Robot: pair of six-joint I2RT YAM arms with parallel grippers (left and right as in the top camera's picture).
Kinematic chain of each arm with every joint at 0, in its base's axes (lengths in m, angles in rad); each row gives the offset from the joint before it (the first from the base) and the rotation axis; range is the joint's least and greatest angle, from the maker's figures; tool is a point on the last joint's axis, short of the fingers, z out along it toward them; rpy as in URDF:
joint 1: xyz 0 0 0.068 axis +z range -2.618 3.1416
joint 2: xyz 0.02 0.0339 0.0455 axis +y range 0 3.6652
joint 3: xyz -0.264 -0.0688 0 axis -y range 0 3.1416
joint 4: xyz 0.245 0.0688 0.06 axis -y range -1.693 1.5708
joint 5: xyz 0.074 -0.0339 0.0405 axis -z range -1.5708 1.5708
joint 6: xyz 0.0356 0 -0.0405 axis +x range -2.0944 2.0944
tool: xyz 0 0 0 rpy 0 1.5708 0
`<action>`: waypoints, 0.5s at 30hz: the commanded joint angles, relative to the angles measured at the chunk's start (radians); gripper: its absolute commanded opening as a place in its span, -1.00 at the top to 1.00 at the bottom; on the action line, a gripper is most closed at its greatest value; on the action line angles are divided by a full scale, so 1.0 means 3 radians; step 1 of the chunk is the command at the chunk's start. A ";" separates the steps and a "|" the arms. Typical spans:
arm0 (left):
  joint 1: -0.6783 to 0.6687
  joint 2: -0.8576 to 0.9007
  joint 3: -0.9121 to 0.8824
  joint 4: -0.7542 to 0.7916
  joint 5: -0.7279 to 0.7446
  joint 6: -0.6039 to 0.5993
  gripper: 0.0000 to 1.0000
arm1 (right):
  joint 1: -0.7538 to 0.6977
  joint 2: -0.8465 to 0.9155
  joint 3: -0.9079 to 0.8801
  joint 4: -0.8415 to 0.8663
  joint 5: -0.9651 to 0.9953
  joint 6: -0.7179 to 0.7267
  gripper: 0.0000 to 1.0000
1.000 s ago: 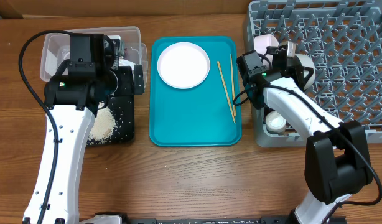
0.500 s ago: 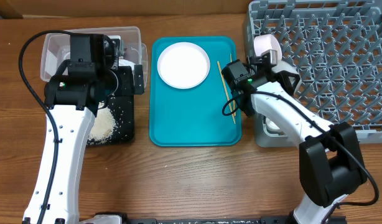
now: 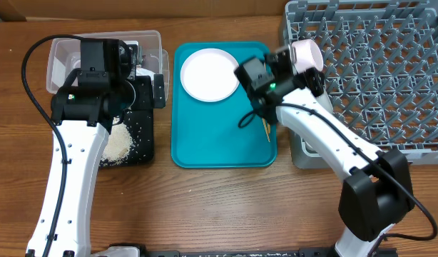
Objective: Sort waste into correct bins and load items into the dishwasher
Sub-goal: 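Reach the right gripper to the white plate and grasp its edge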
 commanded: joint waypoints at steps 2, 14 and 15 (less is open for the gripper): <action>0.0006 -0.0019 0.0069 0.0008 0.0013 -0.0048 -1.00 | 0.0013 -0.0034 0.0467 0.0277 -0.1834 0.0015 -0.65; 0.0006 -0.0019 0.0069 0.0008 0.0013 -0.0048 -0.99 | -0.0032 0.0390 0.0470 0.1180 -0.3017 0.1523 -0.28; 0.0005 -0.0019 0.0069 0.0008 0.0013 -0.0048 -1.00 | -0.0032 0.0456 0.0470 0.1176 -0.2893 0.1752 -0.21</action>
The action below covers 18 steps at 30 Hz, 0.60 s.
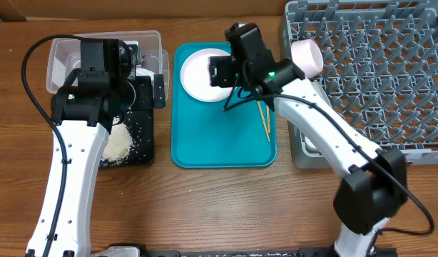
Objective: Sort waste into correct bins and load items into the dishwasher
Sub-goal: 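Reach the right gripper to the white plate and grasp its edge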
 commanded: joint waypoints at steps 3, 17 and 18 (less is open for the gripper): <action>0.0005 -0.0019 0.0069 0.0008 0.0011 -0.0048 -0.99 | -0.0037 0.0444 0.0050 0.0075 0.0406 0.1183 -0.21; 0.0006 -0.0019 0.0069 0.0008 0.0011 -0.0048 -1.00 | -0.0041 0.1085 0.0050 0.0212 0.0542 0.1359 -0.09; 0.0005 -0.0019 0.0069 0.0008 0.0011 -0.0048 -1.00 | -0.0039 0.1106 0.0050 0.0224 0.0542 0.1359 -0.07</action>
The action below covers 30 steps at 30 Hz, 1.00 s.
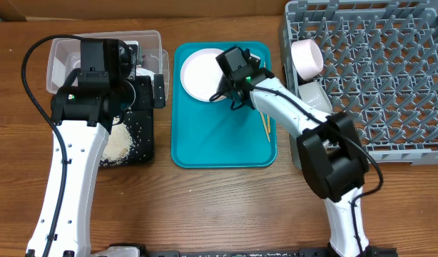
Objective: Sort waste into correct bins and load items into the dishwasher
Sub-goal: 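Reach the right gripper to the white plate and grasp its edge, then carry the white plate right and stand it in the dish rack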
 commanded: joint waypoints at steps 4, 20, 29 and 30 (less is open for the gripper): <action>0.0006 -0.0019 0.0069 0.0008 0.0013 -0.0048 -0.99 | -0.0025 0.0203 0.0050 0.0008 0.0072 0.0093 0.15; 0.0006 -0.0019 0.0069 0.0006 0.0013 -0.0048 -1.00 | -0.0155 -0.0014 0.0351 -0.0894 0.0005 -0.0286 0.93; 0.0005 -0.0019 0.0069 0.0008 0.0014 -0.0048 -1.00 | -0.0282 -0.0572 0.1110 -0.1659 0.0183 -0.1225 0.93; 0.0006 -0.0019 0.0069 0.0008 0.0013 -0.0048 -0.99 | -0.0304 -0.0645 0.1230 -0.1776 0.0292 -0.1303 0.93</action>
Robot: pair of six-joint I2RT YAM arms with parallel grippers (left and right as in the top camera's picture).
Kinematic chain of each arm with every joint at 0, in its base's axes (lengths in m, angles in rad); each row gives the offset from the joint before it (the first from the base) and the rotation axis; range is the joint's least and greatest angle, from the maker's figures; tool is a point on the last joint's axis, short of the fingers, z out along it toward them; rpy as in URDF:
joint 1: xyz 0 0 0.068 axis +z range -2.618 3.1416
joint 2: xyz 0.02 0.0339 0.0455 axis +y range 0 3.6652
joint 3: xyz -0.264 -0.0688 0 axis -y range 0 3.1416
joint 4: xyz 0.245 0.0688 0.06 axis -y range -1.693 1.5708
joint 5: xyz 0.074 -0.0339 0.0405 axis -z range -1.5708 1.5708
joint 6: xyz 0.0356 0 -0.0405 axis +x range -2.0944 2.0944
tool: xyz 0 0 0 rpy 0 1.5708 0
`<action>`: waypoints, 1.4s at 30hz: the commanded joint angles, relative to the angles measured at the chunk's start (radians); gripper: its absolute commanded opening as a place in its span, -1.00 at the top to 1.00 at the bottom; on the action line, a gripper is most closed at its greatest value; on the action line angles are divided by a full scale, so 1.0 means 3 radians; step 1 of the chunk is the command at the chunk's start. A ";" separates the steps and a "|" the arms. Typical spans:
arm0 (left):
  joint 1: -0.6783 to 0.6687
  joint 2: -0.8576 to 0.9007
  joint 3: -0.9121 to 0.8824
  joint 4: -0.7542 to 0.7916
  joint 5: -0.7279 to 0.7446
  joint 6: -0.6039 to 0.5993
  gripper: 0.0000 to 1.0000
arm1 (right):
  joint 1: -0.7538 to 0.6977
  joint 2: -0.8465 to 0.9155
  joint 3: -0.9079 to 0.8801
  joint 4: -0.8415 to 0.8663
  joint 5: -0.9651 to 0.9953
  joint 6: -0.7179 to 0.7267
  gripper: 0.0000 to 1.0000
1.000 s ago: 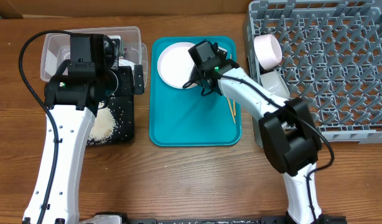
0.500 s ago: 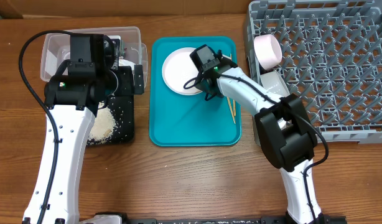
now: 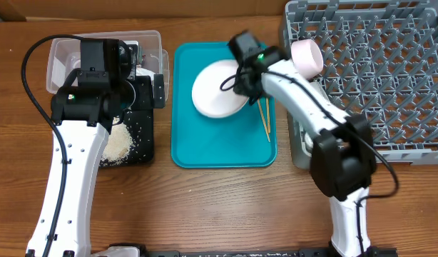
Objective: Sort waste into correct bins and load items into the dishwasher
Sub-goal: 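Carry the white plate right and stand it in the dish rack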
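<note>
A white plate (image 3: 216,91) hangs tilted over the teal tray (image 3: 219,146), larger in the overhead view than a plate lying flat there. My right gripper (image 3: 238,77) is shut on the plate's right rim. Two thin wooden sticks (image 3: 264,118) lie on the tray's right side. A pink cup (image 3: 307,57) sits at the left edge of the grey dish rack (image 3: 376,71). My left gripper (image 3: 142,68) hovers over the bins at the left; its jaws are hidden from this view.
A clear plastic bin (image 3: 62,53) stands at the back left. In front of it a black bin (image 3: 130,143) holds spilled white rice. The rack fills the right side, and my right arm crosses its left edge.
The plate lay flat at the tray's back with my right gripper at its right rim. Now the gripper holds it, lifted, tilted and shifted toward the tray's middle.
My right gripper was beside the pink cup at the rack's edge. Then it was over the tray at the plate's right side, then down at the plate's rim. Now it holds the plate above the tray. The left arm has stayed still throughout.
</note>
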 commanded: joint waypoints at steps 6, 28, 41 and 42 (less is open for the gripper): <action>0.0006 -0.0019 0.0069 0.0009 0.0013 -0.0048 -1.00 | -0.0219 -0.0971 0.0703 -0.0472 0.1380 -0.0823 0.93; 0.0005 -0.0019 0.0069 0.0009 0.0013 -0.0048 -0.99 | -0.1296 -0.1049 -0.0600 0.1211 0.2537 -0.3115 0.92; 0.0005 -0.0019 0.0069 0.0009 0.0014 -0.0048 -0.99 | -0.1300 -0.1049 -0.1429 0.2141 0.2304 -0.3101 0.86; 0.0005 -0.0019 0.0067 0.0008 0.0013 -0.0048 -1.00 | -0.1300 -0.1049 -0.1448 0.2139 0.2229 -0.3100 0.74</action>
